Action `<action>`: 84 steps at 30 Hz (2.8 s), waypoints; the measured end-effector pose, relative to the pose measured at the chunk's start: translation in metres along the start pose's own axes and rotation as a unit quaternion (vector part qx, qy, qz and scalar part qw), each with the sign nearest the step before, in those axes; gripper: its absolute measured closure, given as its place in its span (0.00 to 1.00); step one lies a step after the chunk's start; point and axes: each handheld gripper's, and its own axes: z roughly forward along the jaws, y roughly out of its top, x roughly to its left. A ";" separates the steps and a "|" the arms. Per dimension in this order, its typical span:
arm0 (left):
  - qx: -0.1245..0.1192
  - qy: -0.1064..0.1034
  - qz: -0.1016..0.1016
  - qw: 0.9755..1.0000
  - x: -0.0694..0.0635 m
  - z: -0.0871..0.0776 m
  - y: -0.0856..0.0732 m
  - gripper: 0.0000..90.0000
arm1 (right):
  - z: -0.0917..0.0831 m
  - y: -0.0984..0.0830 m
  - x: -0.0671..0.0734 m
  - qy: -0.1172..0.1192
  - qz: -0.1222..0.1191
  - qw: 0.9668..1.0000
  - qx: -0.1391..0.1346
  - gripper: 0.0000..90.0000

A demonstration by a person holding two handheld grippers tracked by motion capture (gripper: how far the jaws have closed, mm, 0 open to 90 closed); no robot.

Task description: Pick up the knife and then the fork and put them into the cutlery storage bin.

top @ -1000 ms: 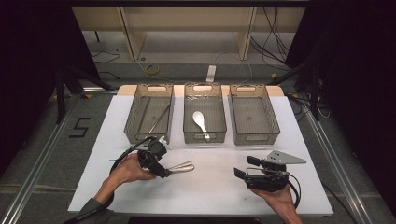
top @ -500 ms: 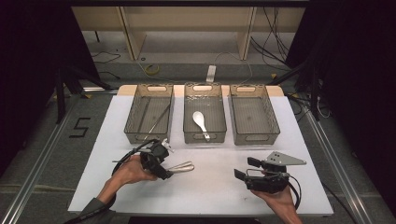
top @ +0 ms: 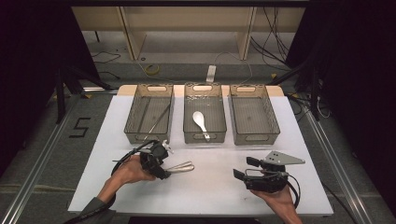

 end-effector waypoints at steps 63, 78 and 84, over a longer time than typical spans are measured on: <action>-0.031 -0.007 0.084 0.996 -0.008 -0.017 0.000 0.88 | -0.006 0.002 0.001 -0.005 0.000 1.000 -0.008 0.30; -0.048 -0.068 0.034 0.996 -0.018 -0.030 0.006 0.88 | 0.004 0.005 0.016 0.018 -0.023 1.000 0.000 0.30; -0.041 -0.085 0.049 0.994 -0.030 -0.028 0.009 0.88 | 0.017 0.007 0.030 0.034 -0.053 0.998 0.016 0.30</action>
